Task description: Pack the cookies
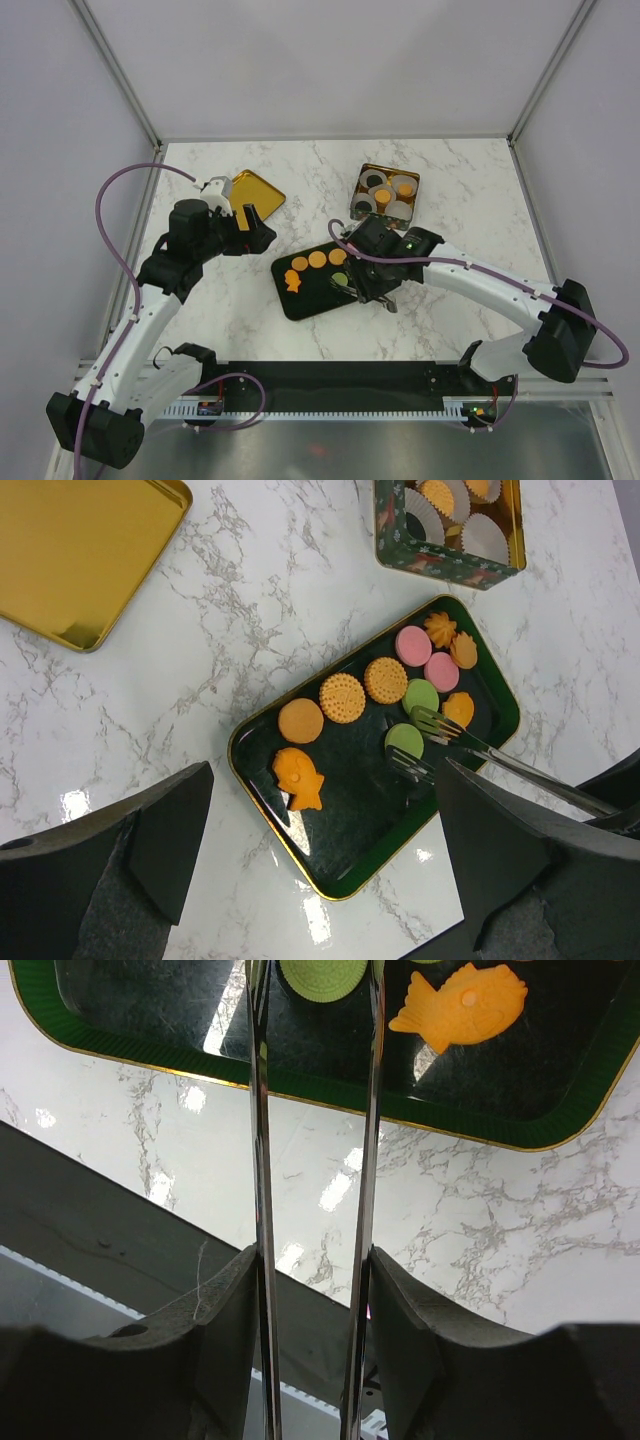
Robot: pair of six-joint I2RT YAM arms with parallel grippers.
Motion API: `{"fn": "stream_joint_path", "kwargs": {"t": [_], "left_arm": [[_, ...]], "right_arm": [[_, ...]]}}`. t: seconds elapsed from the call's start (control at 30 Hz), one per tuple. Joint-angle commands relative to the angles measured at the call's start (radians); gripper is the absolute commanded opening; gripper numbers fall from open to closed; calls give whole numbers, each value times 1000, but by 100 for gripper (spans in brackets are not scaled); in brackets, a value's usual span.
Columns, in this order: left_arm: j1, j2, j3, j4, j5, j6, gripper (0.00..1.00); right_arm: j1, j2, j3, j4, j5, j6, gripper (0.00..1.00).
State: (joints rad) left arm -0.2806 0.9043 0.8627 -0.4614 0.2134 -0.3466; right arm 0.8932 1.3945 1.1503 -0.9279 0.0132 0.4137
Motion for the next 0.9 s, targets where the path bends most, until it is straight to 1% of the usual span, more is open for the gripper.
{"fn": "stream_joint_path", "kwargs": {"t": [0.0,0.3,0.6,0.73,0.77,0.83,0.87], "left_arm": [[11,1,1,35,17,-6,100],[12,1,2,33,23,-6,100],[12,-2,2,33,26,-8,100],[15,-4,-1,33,27,-8,100],[15,-4,-1,35,26,-8,100],[14,-4,-1,33,26,-8,100],[14,-5,1,33,26,-8,100]], "right_arm": [[27,21,54,-12,48,-13,52],[44,38,57,-32,100,-6,52],[61,54,81,-48,106,-9,52],[69,61,84,-54,111,-12,49],[70,63,86,-54,113,-12,46],[70,66,89,-57,117,-12,45],[72,69,91,-58,120,-12,42]]}}
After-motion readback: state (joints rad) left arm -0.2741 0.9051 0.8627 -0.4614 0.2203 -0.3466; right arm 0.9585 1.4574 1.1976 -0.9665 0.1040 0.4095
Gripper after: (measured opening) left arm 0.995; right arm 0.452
